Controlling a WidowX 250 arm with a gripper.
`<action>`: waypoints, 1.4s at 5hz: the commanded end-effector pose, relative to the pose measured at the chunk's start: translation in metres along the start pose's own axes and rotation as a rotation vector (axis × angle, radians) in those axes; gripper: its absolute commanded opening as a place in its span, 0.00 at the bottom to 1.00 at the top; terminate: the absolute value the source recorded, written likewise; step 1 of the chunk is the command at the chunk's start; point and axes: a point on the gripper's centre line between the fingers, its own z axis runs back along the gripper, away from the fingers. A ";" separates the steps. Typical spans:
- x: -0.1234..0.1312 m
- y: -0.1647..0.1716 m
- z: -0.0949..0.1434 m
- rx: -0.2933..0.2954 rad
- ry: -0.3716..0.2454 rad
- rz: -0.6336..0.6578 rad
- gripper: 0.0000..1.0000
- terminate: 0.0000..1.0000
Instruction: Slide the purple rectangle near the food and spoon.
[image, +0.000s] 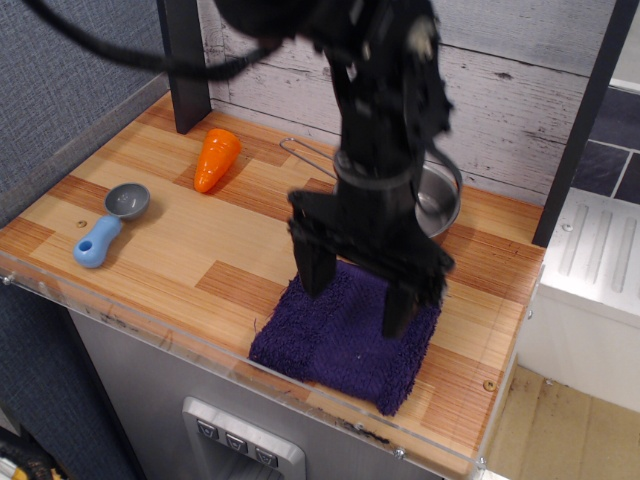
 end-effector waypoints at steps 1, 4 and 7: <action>0.002 -0.005 -0.034 0.028 -0.072 -0.011 1.00 0.00; -0.004 0.069 -0.050 0.044 0.012 0.056 1.00 0.00; -0.018 0.137 -0.023 -0.063 -0.010 0.104 1.00 0.00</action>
